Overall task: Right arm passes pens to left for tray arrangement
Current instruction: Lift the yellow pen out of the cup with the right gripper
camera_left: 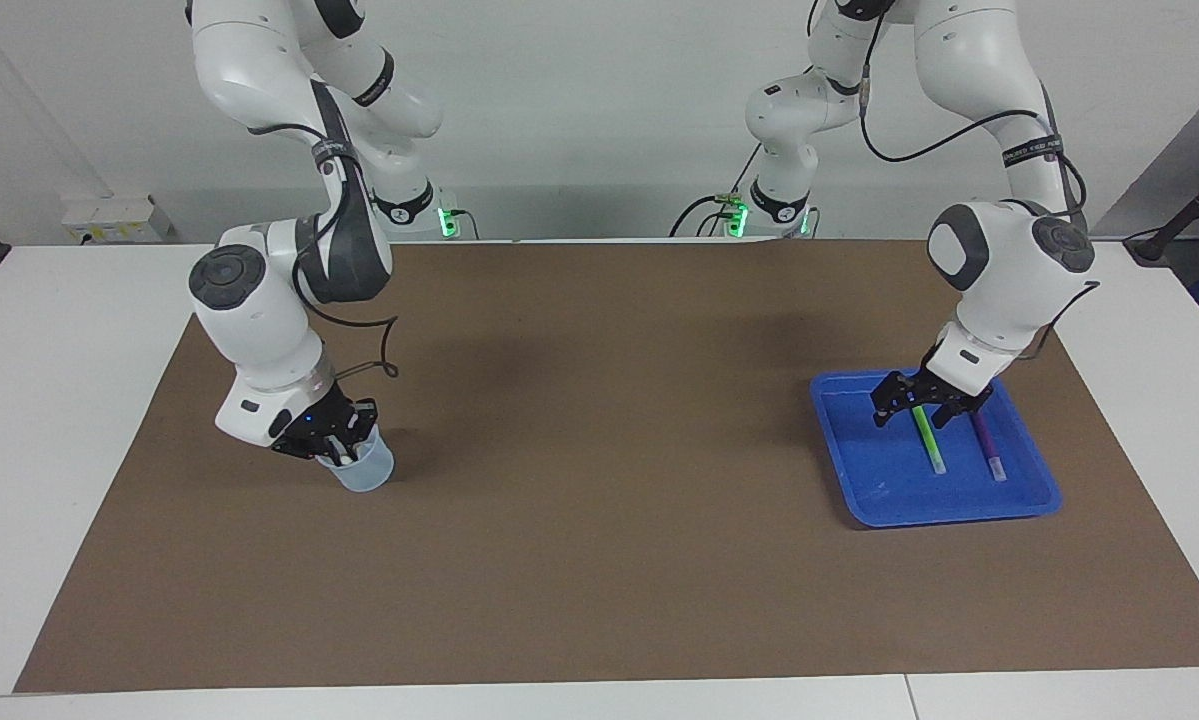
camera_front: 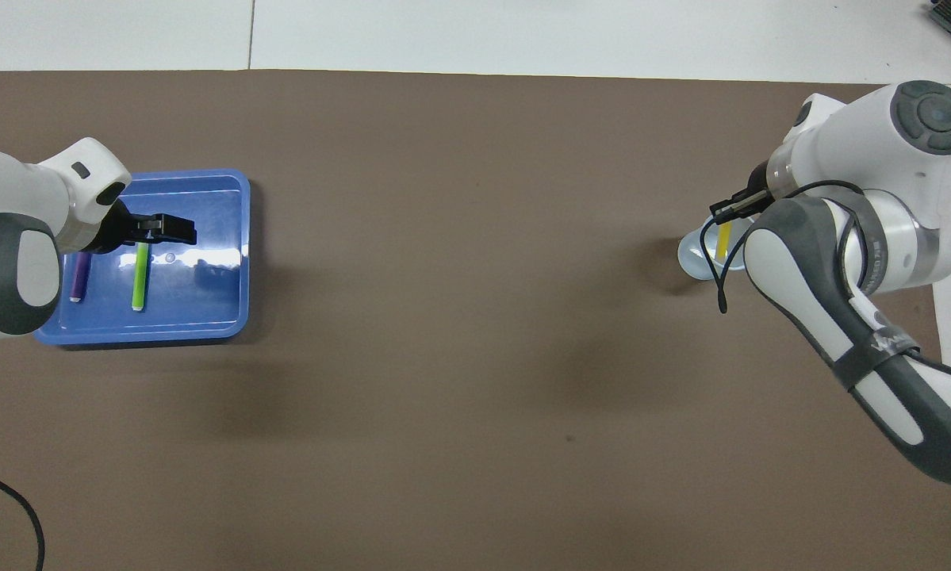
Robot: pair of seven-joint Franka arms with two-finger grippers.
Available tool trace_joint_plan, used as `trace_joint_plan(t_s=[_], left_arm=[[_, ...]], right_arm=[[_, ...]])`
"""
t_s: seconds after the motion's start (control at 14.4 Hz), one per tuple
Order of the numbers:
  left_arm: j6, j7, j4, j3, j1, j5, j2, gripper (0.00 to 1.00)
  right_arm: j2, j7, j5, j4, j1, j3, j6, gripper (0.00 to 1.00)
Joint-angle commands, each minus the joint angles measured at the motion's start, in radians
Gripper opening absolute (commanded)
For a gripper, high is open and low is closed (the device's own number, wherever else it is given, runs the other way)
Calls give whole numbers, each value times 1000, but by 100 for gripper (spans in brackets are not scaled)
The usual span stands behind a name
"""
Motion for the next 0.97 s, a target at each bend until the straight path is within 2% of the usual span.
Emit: trace_joint_plan(t_s=[0.0, 0.21, 0.55, 0.76, 0.9], left_arm=[[-8, 1, -23, 11, -10, -7, -30, 100], [-4, 4, -23, 11, -10, -7, -30, 100], [-4, 2, -23, 11, -11, -9, -30, 100], [-1, -2, -23, 8, -15, -7, -28, 100], [-1, -10, -25, 8, -36, -9, -28, 100]], right_arm=[[-31, 29, -17, 22, -11, 14, -38, 0], [-90, 29, -9, 24, -14, 15, -65, 0], [-221, 29, 127, 25, -22, 9, -82, 0], [-224, 107, 212, 123, -19, 9, -183, 0], [-223, 204, 250, 125, -2, 11, -173, 0]])
